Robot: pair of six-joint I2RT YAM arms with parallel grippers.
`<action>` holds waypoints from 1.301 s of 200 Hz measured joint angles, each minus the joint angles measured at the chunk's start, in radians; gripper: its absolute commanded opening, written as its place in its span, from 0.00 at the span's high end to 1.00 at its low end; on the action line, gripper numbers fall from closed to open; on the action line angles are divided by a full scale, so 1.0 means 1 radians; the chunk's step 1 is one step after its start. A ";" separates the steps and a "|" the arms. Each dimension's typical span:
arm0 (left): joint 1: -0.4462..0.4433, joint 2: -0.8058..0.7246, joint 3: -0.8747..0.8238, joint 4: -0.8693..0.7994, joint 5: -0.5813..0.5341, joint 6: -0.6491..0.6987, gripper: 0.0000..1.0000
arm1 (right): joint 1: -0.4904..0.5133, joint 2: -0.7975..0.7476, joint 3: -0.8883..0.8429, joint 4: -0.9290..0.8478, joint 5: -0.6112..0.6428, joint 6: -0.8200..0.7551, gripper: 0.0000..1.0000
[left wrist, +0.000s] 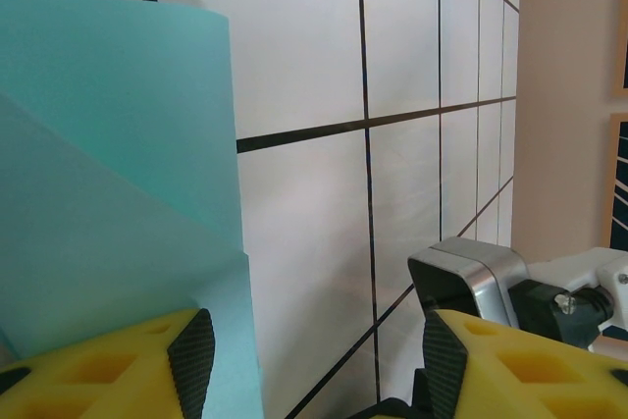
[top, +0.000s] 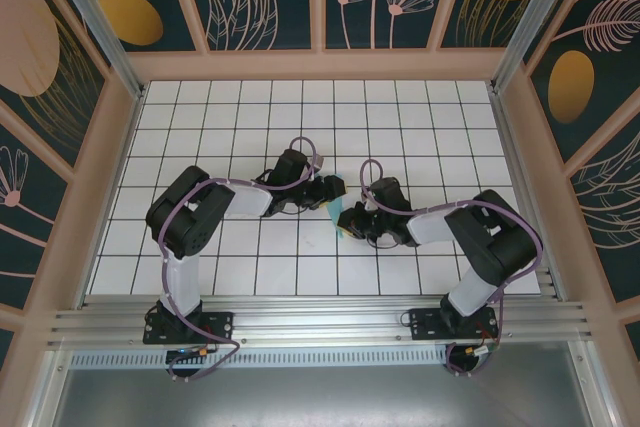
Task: Fold a paper plane with a square sheet of paper (pick it up from the middle)
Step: Fold the wing for the fifth time at the center of the table.
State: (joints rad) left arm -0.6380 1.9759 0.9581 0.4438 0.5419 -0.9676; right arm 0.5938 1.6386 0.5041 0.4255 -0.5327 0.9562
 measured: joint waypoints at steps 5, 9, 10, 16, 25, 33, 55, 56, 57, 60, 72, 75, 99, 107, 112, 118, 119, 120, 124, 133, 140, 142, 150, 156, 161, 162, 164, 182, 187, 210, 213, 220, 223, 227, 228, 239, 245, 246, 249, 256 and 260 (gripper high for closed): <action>0.000 0.000 0.000 0.000 0.000 0.000 0.39 | 0.000 0.000 0.000 -0.003 0.001 -0.003 0.91; 0.000 0.000 0.000 -0.001 0.000 0.000 0.39 | 0.000 0.000 0.000 -0.004 0.001 -0.004 0.93; 0.000 0.000 0.000 -0.001 0.000 0.000 0.39 | 0.000 0.000 0.000 -0.005 0.001 -0.004 0.93; 0.000 0.000 0.001 -0.002 0.000 0.000 0.39 | 0.000 0.000 0.000 -0.006 0.001 -0.008 0.94; 0.000 0.000 0.002 -0.003 0.000 0.000 0.39 | 0.000 0.000 0.000 -0.006 0.000 -0.010 0.95; 0.000 0.000 0.002 -0.003 0.000 0.002 0.39 | 0.000 0.001 0.000 -0.007 0.000 -0.011 0.96; 0.000 0.000 0.002 -0.005 0.000 0.003 0.39 | -0.002 0.021 0.000 0.004 -0.008 -0.013 0.96; 0.000 0.000 0.002 -0.005 0.000 0.003 0.39 | -0.002 0.021 0.000 0.004 -0.008 -0.013 0.96; 0.000 0.000 0.002 -0.005 0.000 0.004 0.39 | -0.002 0.021 0.000 0.005 -0.010 -0.012 0.96; 0.000 0.000 0.002 -0.005 0.000 0.004 0.39 | -0.002 0.021 0.000 0.004 -0.010 -0.012 0.96; 0.000 0.000 0.002 -0.006 0.000 0.006 0.39 | -0.002 0.021 0.000 0.003 -0.009 -0.012 0.95; 0.000 0.000 0.002 -0.006 0.000 0.006 0.39 | -0.002 0.021 0.000 0.003 -0.008 -0.012 0.95; 0.000 0.000 0.003 -0.007 0.000 0.006 0.39 | -0.003 0.019 0.006 -0.011 -0.008 -0.013 0.91; 0.000 0.000 0.003 -0.007 0.000 0.006 0.39 | -0.003 0.015 0.009 -0.019 -0.007 -0.014 0.89; 0.000 0.000 0.003 -0.007 0.000 0.006 0.39 | -0.003 0.013 0.011 -0.027 -0.007 -0.016 0.88; 0.000 0.000 0.003 -0.008 0.000 0.006 0.39 | -0.002 0.008 0.015 -0.040 -0.005 -0.018 0.87; 0.000 0.000 0.003 -0.008 0.000 0.006 0.39 | -0.002 0.006 0.015 -0.042 -0.005 -0.019 0.87; 0.000 0.000 0.003 -0.008 0.000 0.006 0.39 | -0.002 0.005 0.015 -0.045 -0.003 -0.019 0.87; 0.000 0.000 0.003 -0.008 0.000 0.006 0.39 | -0.002 0.000 0.017 -0.058 -0.002 -0.021 0.88; 0.000 0.000 0.003 -0.009 0.000 0.006 0.39 | -0.001 -0.013 0.018 -0.082 0.001 -0.029 0.87; 0.000 0.000 0.003 -0.009 0.000 0.006 0.39 | -0.001 -0.023 0.018 -0.100 0.002 -0.034 0.87; 0.000 0.000 0.003 -0.009 0.000 0.006 0.39 | -0.001 -0.026 0.018 -0.105 0.002 -0.034 0.87; 0.000 0.000 0.003 -0.010 0.000 0.006 0.39 | -0.001 -0.034 0.018 -0.120 0.002 -0.037 0.88; 0.000 0.000 0.003 -0.010 0.000 0.006 0.39 | -0.001 -0.037 0.018 -0.128 0.001 -0.039 0.88; 0.000 0.000 0.003 -0.010 0.000 0.006 0.39 | -0.001 -0.037 0.018 -0.132 0.001 -0.041 0.88; 0.000 0.000 0.003 -0.010 0.000 0.006 0.39 | -0.001 -0.037 0.018 -0.133 0.001 -0.042 0.88; 0.000 0.000 0.003 -0.010 0.000 0.006 0.39 | -0.001 -0.037 0.018 -0.135 0.001 -0.042 0.88; 0.000 0.000 0.003 -0.010 0.000 0.006 0.39 | -0.001 -0.037 0.018 -0.142 0.001 -0.042 0.92; 0.000 0.000 0.003 -0.010 0.000 0.006 0.39 | -0.001 -0.037 0.018 -0.142 0.001 -0.042 0.93; 0.000 0.000 0.003 -0.010 0.000 0.007 0.39 | 0.001 -0.029 0.021 -0.150 0.008 -0.042 0.96; 0.000 0.000 0.003 -0.010 0.000 0.007 0.39 | 0.001 -0.029 0.023 -0.152 0.008 -0.042 0.96; 0.000 0.000 0.003 -0.010 0.000 0.007 0.39 | 0.002 -0.027 0.026 -0.157 0.009 -0.042 0.97; -0.001 0.000 0.003 -0.010 0.000 0.007 0.39 | 0.002 -0.025 0.026 -0.159 0.008 -0.042 0.97; -0.001 0.000 0.003 -0.010 0.000 0.007 0.39 | 0.002 -0.024 0.028 -0.162 0.008 -0.042 0.97; -0.001 0.000 0.003 -0.010 0.000 0.007 0.39 | 0.002 -0.024 0.029 -0.164 0.009 -0.042 0.97; -0.002 0.000 0.003 -0.010 0.000 0.010 0.39 | 0.002 -0.019 0.036 -0.172 0.008 -0.042 0.97; -0.002 0.000 0.003 -0.010 -0.001 0.010 0.39 | 0.002 -0.016 0.040 -0.179 0.008 -0.042 0.97; -0.002 0.000 0.003 -0.010 0.000 0.010 0.39 | 0.002 -0.016 0.040 -0.180 0.008 -0.042 0.97; -0.002 0.000 0.003 -0.010 -0.001 0.010 0.39 | 0.002 -0.016 0.042 -0.182 0.008 -0.042 0.96; -0.002 0.000 0.003 -0.010 -0.001 0.010 0.39 | 0.002 -0.013 0.048 -0.193 0.008 -0.042 0.96; -0.002 0.000 0.003 -0.011 -0.001 0.010 0.39 | 0.002 -0.013 0.051 -0.198 0.008 -0.042 0.96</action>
State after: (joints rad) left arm -0.6399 1.9762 0.9615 0.4332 0.5411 -0.9573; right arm 0.5957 1.6260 0.5552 0.2272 -0.5247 0.9146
